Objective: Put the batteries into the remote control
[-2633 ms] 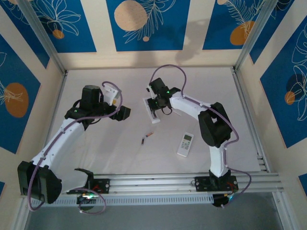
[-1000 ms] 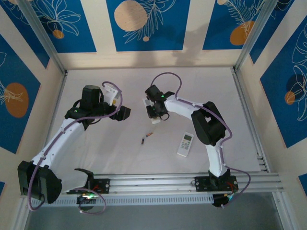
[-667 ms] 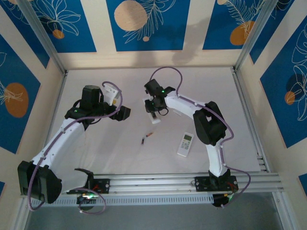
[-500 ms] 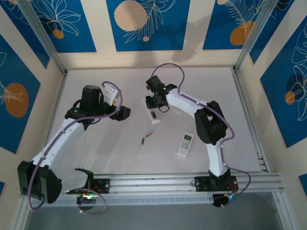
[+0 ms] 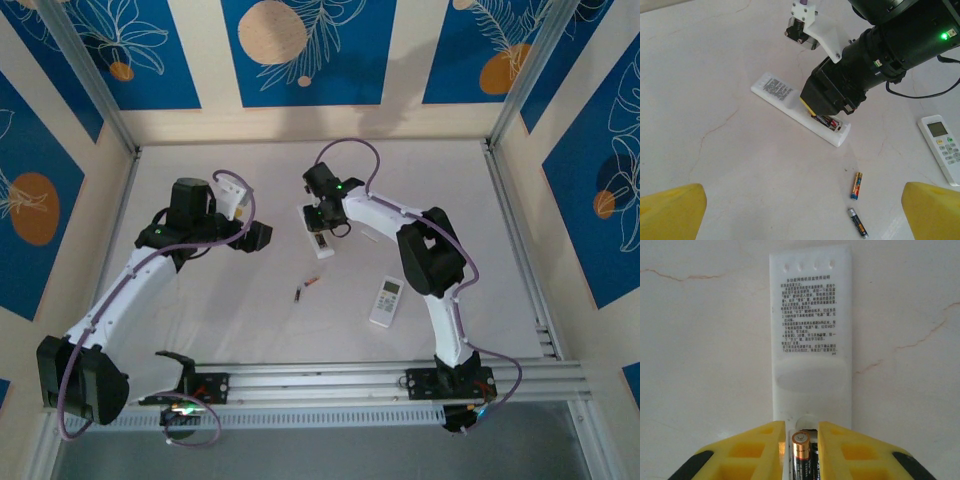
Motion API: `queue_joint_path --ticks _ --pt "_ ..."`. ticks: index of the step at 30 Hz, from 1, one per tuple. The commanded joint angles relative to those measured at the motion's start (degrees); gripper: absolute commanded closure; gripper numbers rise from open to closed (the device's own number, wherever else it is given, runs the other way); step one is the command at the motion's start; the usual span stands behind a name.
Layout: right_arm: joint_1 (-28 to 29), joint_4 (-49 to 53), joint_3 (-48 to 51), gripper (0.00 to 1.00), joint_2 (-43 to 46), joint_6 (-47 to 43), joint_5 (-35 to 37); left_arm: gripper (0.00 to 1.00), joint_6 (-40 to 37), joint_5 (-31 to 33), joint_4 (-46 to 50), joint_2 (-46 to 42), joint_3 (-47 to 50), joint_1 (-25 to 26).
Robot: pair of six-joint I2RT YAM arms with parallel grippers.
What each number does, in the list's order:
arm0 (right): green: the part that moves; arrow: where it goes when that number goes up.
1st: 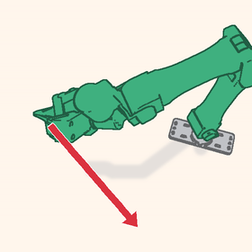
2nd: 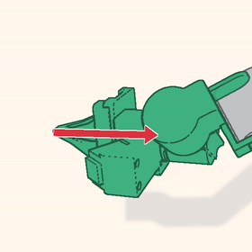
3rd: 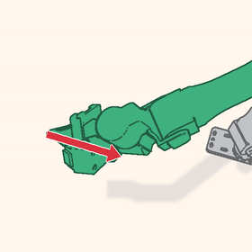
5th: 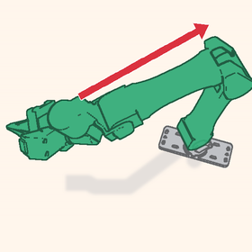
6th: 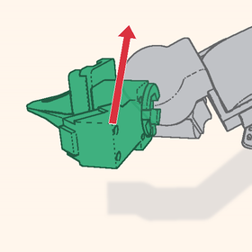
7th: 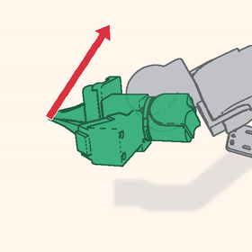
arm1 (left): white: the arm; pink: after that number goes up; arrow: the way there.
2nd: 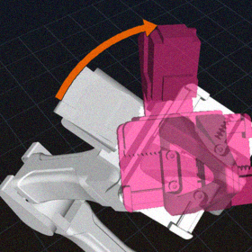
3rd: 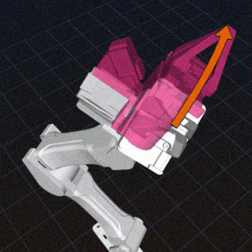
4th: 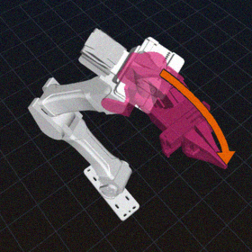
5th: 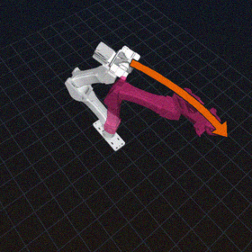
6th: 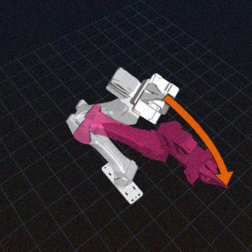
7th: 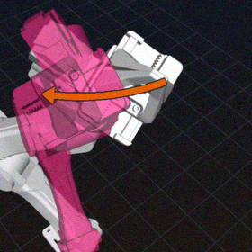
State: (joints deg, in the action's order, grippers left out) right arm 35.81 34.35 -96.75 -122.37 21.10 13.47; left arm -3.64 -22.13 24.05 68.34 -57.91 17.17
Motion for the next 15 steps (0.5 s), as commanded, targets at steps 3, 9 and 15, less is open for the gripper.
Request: queue_joint_path --ticks 3,9,15 --pt "0.2 1.1 0.2 0.77 -1.6 0.1 -1.3 0.0 -1.5 0.1 -0.5 0.0 0.0 0.6" --pt "0.3 1.0 0.6 0.8 -2.1 0.2 -1.2 0.0 -1.5 0.0 -0.6 0.4 0.1 0.6" --pt "0.6 1.2 1.4 0.84 -1.9 -0.2 -1.1 0.0 -1.3 -0.1 -0.6 0.4 0.1 0.6"
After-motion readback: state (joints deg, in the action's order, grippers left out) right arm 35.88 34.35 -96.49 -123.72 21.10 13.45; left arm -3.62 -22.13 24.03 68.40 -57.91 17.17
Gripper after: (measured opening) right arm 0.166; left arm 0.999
